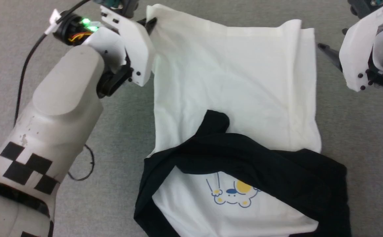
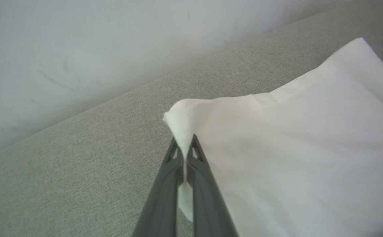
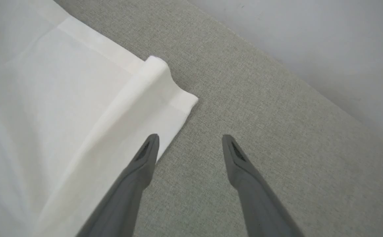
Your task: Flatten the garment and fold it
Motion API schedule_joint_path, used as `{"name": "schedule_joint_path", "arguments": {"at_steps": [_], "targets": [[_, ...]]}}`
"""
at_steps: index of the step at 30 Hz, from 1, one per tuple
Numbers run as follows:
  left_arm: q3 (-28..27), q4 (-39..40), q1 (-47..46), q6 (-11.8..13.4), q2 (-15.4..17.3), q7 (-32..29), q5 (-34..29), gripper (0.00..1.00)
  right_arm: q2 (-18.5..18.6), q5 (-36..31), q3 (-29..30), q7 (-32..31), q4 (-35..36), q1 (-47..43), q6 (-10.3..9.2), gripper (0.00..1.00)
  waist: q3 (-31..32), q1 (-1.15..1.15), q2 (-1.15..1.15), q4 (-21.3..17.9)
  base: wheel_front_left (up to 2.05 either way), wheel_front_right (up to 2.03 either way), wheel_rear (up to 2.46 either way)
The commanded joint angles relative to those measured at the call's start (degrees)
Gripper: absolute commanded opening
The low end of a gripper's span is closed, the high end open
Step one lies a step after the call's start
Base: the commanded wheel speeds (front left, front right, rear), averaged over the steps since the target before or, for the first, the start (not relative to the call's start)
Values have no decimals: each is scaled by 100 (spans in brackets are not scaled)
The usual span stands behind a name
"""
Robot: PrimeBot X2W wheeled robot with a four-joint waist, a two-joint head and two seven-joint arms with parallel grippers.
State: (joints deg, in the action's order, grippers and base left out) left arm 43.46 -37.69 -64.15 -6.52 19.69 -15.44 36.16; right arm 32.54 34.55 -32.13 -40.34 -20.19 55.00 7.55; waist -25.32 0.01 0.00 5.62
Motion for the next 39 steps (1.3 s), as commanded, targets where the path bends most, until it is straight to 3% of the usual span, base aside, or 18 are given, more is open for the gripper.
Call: {"name": "schedule_joint_path", "arguments": {"at_steps": [1, 8, 13, 14, 15, 16, 19, 24, 39], "targets": [[57, 51, -117, -31, -79, 65, -43, 0, -13, 56, -117, -23, -279, 196, -6, 100, -293, -1, 0, 348, 0, 0, 0], [174, 82, -245, -50, -243, 178, -49, 0, 72, -111, -916, 130, -1119, 647, -6, 100, -451, -1, 0, 541, 0, 0, 0], [217, -28, -287, -61, -291, 257, -11, 0, 161, 180, -1501, 73, -1431, 641, -6, 100, -493, -1, 0, 572, 0, 0, 0], [225, -55, -293, -63, -293, 271, -1, 0, 212, 232, -1642, 69, -1446, 637, -6, 70, -498, -1, 0, 570, 0, 0, 0], [231, -85, -300, -65, -290, 287, 10, 0, 269, 285, -1801, 48, -1446, 633, -6, 4, -500, -1, 0, 564, 0, 0, 0], [236, -118, -308, -67, -281, 306, 20, 0, 341, 329, -1976, 12, -1434, 637, -6, 0, -499, -1, 0, 553, 0, 0, 0], [238, -243, -325, -72, -243, 392, 41, 0, 561, 394, -2335, 119, -1426, 758, -6, 0, -463, -1, 0, 493, 0, 0, 0], [163, -541, -334, -42, -172, 656, 64, 0, 653, 365, -2394, 806, -1735, 1084, -6, 0, -295, -1, 0, 333, 0, 0, 0], [94, -1179, -290, -26, -128, 1884, -6, 0, 311, 211, -2273, 3135, -2725, 1366, -6, 0, 518, -1, 0, 12, 0, 0, 0]]}}
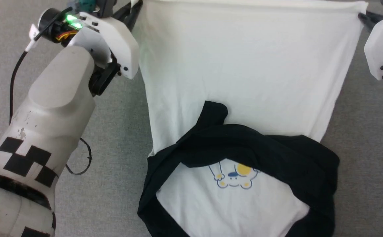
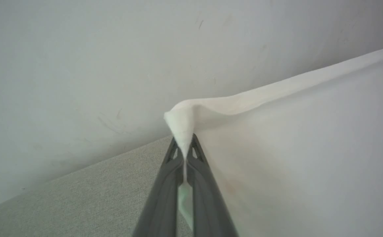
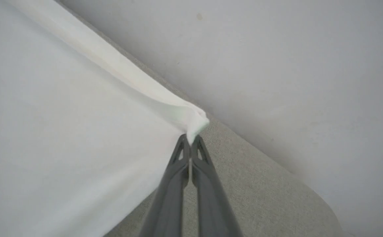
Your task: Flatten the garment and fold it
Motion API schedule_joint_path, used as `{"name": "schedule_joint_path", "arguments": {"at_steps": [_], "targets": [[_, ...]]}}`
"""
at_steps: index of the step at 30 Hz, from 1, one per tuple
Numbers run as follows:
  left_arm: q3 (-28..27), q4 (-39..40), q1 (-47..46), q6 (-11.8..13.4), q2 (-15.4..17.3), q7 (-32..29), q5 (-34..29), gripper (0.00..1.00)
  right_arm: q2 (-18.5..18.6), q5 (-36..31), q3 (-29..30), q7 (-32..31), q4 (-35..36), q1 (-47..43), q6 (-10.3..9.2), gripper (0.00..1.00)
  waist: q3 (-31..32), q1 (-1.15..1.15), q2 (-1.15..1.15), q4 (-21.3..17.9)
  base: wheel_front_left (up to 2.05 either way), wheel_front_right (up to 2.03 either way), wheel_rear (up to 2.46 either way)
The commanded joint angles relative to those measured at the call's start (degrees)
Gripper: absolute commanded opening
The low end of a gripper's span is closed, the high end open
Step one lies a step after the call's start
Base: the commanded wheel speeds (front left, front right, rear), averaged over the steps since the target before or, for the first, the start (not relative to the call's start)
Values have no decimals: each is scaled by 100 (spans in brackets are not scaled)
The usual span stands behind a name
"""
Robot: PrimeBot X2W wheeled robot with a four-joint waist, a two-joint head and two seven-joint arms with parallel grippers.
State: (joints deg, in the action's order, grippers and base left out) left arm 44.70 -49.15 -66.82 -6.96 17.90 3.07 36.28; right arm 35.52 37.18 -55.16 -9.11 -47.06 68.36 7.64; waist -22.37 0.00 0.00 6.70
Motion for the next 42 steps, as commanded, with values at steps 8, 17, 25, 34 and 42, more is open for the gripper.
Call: {"name": "schedule_joint_path", "arguments": {"at_steps": [8, 17, 25, 34, 42], "targets": [[3, 48, 532, -9, 156, 487, 114, 0, -126, 246, 176, 1326, -167, -443, -15, 0, 946, 0, 0, -139, 0, 0, 0], [84, 1159, 1999, 127, 768, 316, 398, 0, 143, 720, 217, 1809, 650, -1606, -15, 0, 1837, 0, 0, -137, 0, 0, 0], [251, 3661, 3872, 949, 1865, -514, 662, 0, 692, 1160, 490, 1235, 2029, -3053, -15, 0, 2314, 0, 0, -100, 0, 0, 0], [646, 5685, 5445, 1686, 2703, -1205, 897, 0, 1563, 1297, 935, -28, 3908, -4900, -15, 0, 2300, 0, 0, -10, 0, 0, 0], [1154, 5498, 5691, 1522, 2671, -1405, 671, 0, 1752, 1470, 1320, -1106, 4805, -5983, -15, 0, 2154, 0, 0, 6, 0, 0, 0]]}}
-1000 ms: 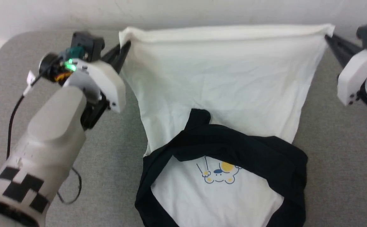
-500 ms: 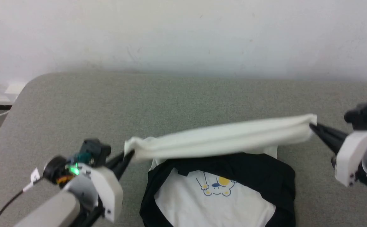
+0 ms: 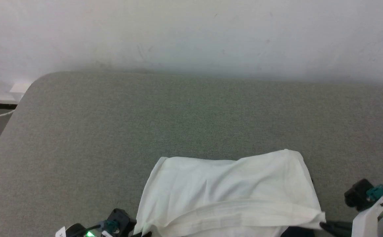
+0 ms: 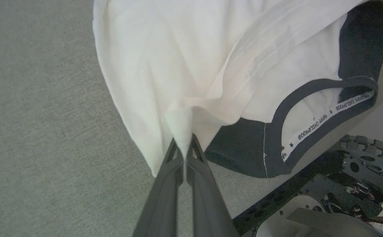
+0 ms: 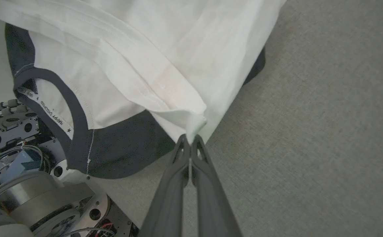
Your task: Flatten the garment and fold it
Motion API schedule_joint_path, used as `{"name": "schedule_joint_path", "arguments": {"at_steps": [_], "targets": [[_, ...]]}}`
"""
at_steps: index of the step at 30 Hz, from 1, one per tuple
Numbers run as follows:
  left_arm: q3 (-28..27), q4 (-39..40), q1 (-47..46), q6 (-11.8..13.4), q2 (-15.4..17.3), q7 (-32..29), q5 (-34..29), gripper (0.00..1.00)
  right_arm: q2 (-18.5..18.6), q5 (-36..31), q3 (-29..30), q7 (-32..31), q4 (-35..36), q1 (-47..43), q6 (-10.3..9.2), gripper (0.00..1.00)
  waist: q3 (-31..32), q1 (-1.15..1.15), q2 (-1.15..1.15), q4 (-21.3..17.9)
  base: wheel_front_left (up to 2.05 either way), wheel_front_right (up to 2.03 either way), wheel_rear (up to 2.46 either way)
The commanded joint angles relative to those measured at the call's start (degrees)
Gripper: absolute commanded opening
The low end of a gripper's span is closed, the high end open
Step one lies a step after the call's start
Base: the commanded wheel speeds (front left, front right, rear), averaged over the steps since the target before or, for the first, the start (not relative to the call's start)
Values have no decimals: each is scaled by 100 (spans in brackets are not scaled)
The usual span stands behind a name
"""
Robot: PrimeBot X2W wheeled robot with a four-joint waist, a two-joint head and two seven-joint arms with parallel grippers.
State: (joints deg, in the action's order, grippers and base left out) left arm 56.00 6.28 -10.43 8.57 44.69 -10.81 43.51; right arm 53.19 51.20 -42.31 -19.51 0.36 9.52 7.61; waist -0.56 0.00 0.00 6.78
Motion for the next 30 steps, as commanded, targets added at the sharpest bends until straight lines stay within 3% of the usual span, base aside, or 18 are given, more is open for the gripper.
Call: {"name": "schedule_joint_path", "arguments": {"at_steps": [1, 7, 18, 19, 20, 21, 25, 30], "targets": [[57, -115, 42, -49, 4, -22, -102, 0, -21, 141, 73, -223, 139, -205, -12, 0, -38, 0, 0, -6, 0, 0, 0], [128, -453, -2, -164, 27, 12, -176, 0, 2, 605, 298, -986, 577, -740, -12, 0, -83, 0, 0, -21, 0, 0, 0], [502, -1076, -132, -569, -184, -72, -391, 0, 23, -186, 200, -1287, 656, -909, -12, 0, -232, 0, 0, -33, 0, 0, 0], [543, -1140, -135, -637, -200, -86, -388, 9, -8, -194, 209, -1290, 596, -916, -12, 0, -226, 0, 0, -37, 0, 0, 0], [553, -1211, -125, -654, -217, -108, -355, 80, -54, -206, 245, -1277, 530, -919, -12, 49, -205, 0, 0, -43, 0, 0, 0], [550, -1256, -124, -643, -232, -79, -360, 100, -116, -180, 276, -1287, 494, -924, -12, 100, -169, 0, 0, -52, 0, 0, 0], [510, -1254, -105, -616, -252, 191, -419, 100, -372, 108, 629, -1271, 588, -867, -12, 100, 36, 0, 0, -85, 0, 0, 0], [36, -1028, -150, -315, -329, 807, -238, 100, -574, 208, 1319, -1237, 799, -755, -12, 100, 279, 0, 0, -92, 0, 0, 0]]}}
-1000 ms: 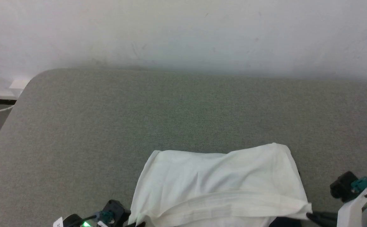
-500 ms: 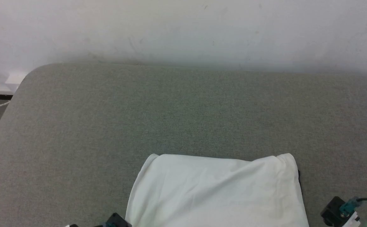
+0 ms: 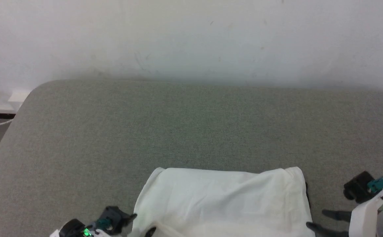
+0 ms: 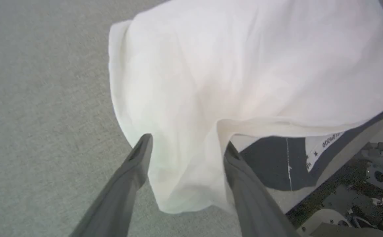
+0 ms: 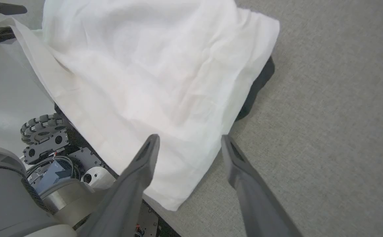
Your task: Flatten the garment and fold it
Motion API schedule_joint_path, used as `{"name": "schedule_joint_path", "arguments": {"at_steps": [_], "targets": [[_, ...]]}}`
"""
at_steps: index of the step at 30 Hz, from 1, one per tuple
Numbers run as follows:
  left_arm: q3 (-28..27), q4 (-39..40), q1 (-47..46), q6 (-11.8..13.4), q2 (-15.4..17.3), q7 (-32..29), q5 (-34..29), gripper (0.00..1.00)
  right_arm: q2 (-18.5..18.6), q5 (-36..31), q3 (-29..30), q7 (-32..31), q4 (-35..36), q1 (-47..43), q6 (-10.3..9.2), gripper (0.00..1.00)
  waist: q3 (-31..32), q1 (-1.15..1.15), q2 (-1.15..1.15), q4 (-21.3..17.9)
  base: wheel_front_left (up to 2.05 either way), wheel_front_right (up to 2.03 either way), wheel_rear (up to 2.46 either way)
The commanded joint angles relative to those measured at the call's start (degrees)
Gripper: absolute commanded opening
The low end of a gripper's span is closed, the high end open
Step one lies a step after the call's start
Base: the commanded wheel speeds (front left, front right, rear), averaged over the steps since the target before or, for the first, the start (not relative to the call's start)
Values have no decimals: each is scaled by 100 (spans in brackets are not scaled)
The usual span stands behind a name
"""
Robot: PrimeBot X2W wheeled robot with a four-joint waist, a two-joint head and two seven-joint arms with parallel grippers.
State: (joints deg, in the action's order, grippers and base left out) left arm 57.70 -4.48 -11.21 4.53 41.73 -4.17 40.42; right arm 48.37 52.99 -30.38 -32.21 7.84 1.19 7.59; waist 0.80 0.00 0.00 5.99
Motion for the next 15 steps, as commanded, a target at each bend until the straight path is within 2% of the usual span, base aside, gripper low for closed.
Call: {"name": "schedule_joint_path", "arguments": {"at_steps": [1, 4, 9, 12, 15], "targets": [[-282, 80, -61, 180, -55, 299, 163, 100, -170, 27, 285, 41, 65, 76, -10, 100, 180, 0, 0, -15, 0, 0, 0], [-780, 117, 14, 480, -158, 816, 487, 100, -480, -205, 778, 108, 10, 42, -10, 100, 240, 0, 0, -27, 0, 0, 0], [-1602, 116, 276, 1028, -493, 1730, 863, 100, -1383, -945, 1514, 365, -307, -188, -10, 100, 274, 0, 0, -15, 0, 0, 0], [-2202, 159, 509, 1321, -804, 1900, 835, 100, -2048, -1438, 2021, 491, -611, -420, -10, 100, 276, 0, 0, 14, 0, 0, 0], [-3029, 440, 842, 1456, -1230, 1913, 323, 100, -2662, -1988, 2417, 520, -900, -666, -10, 100, 268, 0, 0, 57, 0, 0, 0]]}}
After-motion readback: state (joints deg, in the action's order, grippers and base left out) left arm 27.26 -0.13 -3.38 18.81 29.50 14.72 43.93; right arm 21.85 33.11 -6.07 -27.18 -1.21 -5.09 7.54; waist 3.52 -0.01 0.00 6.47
